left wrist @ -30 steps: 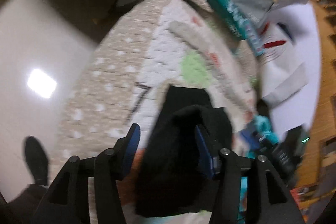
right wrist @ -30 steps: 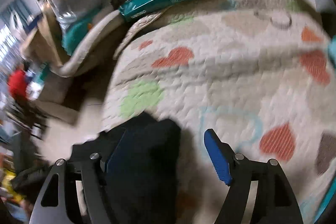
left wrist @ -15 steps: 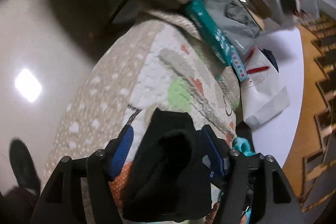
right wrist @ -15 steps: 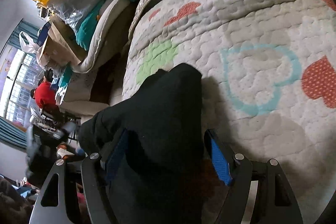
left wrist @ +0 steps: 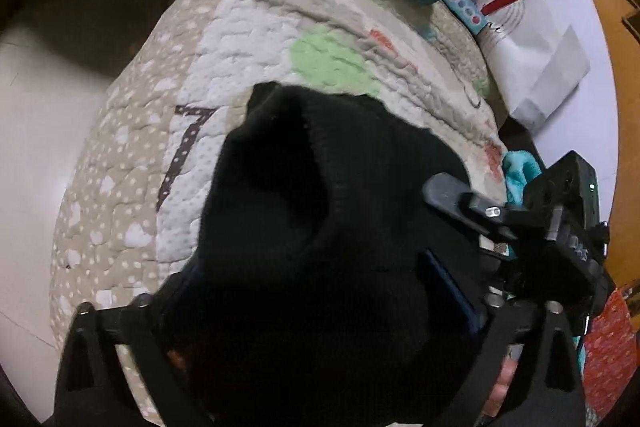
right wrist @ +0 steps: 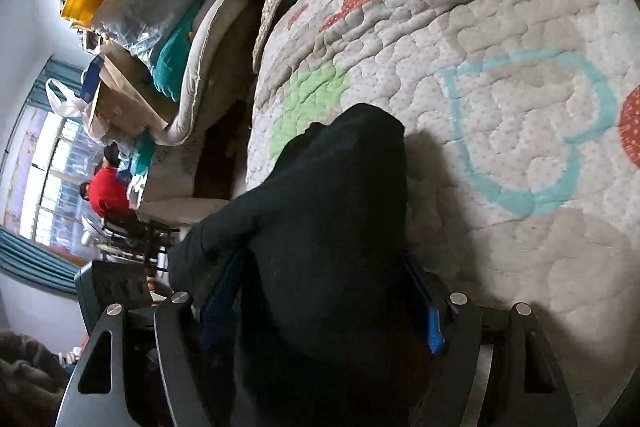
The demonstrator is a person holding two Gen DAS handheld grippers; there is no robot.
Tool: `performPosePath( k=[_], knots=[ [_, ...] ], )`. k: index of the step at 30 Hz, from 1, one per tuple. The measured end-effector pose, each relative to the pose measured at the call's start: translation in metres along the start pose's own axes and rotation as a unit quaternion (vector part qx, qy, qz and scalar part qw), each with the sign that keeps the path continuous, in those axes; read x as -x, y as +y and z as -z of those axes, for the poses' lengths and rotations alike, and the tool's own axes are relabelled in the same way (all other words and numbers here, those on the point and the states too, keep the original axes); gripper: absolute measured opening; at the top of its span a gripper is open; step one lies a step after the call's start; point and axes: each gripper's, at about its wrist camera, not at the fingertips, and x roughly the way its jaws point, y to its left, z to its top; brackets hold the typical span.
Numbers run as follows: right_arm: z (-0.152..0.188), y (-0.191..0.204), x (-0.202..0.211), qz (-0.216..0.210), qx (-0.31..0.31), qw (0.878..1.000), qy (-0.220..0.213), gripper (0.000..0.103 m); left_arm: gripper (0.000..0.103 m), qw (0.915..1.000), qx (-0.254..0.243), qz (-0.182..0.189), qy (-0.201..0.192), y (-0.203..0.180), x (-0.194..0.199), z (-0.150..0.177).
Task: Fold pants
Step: 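Grasp the pants end with the left gripper while the right gripper holds the bundle, then lower the folded black pants onto the quilt and open both grippers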
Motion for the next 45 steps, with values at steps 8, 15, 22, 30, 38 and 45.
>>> performPosePath(
  k=[8,15,22,30,38,45],
  knots=[
    [-0.014,0.026,0.021,0.002,0.035,0.999,-0.008,0.037,0.055,0.9971,0.043,0.063,0.004,-0.001,0.009,-0.026],
    [-0.070,0.045,0.037,0.020,0.067,0.996,-0.052,0.037,0.055,0.9957,0.048,0.074,-0.025,-0.022,-0.010,-0.081],
    [-0.107,0.024,0.017,0.099,0.077,0.991,-0.045,0.042,0.063,0.9975,0.062,0.035,0.001,-0.012,-0.053,-0.104],
    [-0.095,-0.002,0.031,0.114,0.034,0.990,-0.073,0.069,0.064,0.9909,0.125,0.048,0.015,0.008,-0.043,-0.103],
    [-0.072,0.017,0.059,0.139,0.080,0.983,-0.092,0.070,0.066,0.9730,0.205,0.104,0.023,0.033,-0.046,-0.103],
    [-0.051,0.011,0.036,0.168,0.075,0.980,-0.070,0.072,0.066,0.9451,0.278,0.167,0.038,0.059,-0.052,-0.106]
  ],
)
